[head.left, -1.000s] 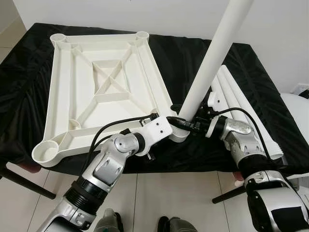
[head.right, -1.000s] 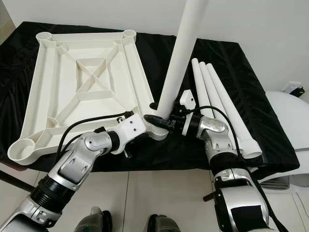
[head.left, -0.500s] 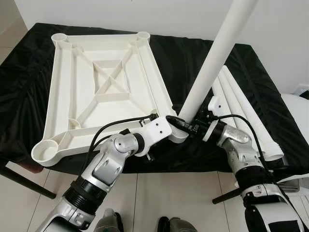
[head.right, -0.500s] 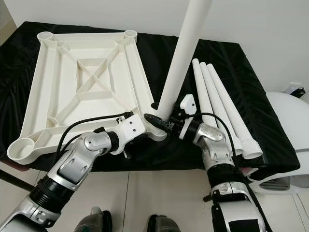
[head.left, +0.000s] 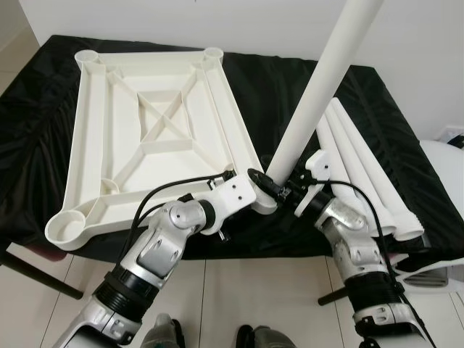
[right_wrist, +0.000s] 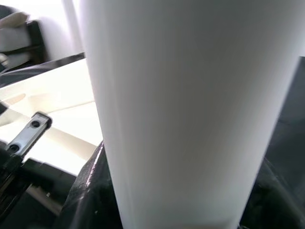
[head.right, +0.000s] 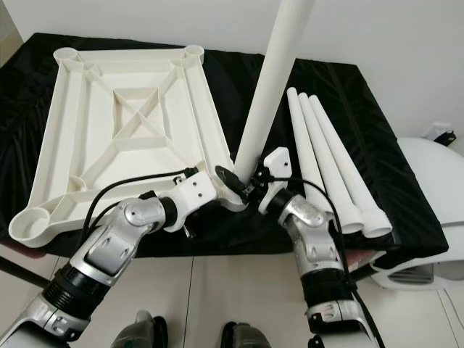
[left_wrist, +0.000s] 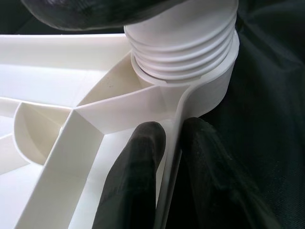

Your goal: Building children table

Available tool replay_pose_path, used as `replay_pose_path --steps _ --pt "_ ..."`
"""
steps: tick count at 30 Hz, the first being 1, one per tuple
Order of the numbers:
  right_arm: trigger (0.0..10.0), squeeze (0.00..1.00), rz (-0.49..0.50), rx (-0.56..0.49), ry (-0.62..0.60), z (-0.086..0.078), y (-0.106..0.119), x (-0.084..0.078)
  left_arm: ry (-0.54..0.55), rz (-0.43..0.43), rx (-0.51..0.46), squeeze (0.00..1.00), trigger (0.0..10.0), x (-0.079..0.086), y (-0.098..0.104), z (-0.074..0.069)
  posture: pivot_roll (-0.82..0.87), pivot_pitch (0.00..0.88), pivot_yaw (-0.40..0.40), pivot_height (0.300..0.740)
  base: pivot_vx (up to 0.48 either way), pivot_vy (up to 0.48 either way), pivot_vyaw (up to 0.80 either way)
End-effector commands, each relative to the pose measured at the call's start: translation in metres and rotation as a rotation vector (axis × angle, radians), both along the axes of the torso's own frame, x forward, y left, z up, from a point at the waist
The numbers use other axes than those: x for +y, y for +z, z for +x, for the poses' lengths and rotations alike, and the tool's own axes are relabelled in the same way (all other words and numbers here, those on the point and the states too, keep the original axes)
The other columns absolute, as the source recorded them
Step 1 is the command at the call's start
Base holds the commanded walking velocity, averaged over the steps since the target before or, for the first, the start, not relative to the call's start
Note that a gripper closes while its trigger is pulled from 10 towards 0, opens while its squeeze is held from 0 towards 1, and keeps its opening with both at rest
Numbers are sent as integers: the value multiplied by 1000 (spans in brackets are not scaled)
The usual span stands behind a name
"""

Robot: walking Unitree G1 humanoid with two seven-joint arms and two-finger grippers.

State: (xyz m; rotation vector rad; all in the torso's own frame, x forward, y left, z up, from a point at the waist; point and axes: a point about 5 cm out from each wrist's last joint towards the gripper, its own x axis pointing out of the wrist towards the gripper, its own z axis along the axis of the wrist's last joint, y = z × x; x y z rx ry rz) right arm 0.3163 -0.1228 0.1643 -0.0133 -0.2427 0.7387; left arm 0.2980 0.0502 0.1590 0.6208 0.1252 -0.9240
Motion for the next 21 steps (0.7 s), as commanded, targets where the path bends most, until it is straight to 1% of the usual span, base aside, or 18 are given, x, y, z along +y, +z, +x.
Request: replay_pose_path --steps 1,3,4,7,8,13,14,16,21 --pt "10000 0 24 22 -19 -1 -1 7 -20 -17 -61 0 10000 -8 8 -4 -64 86 -46 740 0 0 0" --pt "10000 0 61 48 -106 -3 -3 15 -19 -18 -60 0 10000 -8 8 -4 -66 88 -44 740 0 0 0" --pt "10000 0 61 48 -106 -3 -3 15 -19 -18 -60 0 10000 -8 8 -4 -66 88 -44 740 0 0 0" --pt "10000 0 97 75 -221 -6 -6 24 -18 -18 -60 0 10000 -8 8 -3 -67 93 -43 740 0 0 0" --pt "10000 0 97 75 -221 -6 -6 24 -18 -18 -60 0 10000 -8 8 -3 -67 93 -43 740 0 0 0" --pt "10000 0 115 87 -405 -8 -5 25 -19 -22 -56 0 10000 -8 8 -4 -66 101 -42 740 0 0 0" --pt "10000 0 115 87 -405 -8 -5 25 -19 -22 -56 0 10000 -8 8 -4 -66 101 -42 740 0 0 0" --pt "10000 0 142 100 -466 -9 -4 27 -17 -21 -54 0 10000 -8 7 -3 -65 94 -43 740 0 0 0" --pt "10000 0 139 86 -493 -13 -3 34 -18 -24 -58 0 10000 -9 9 -3 -63 96 -44 740 0 0 0"
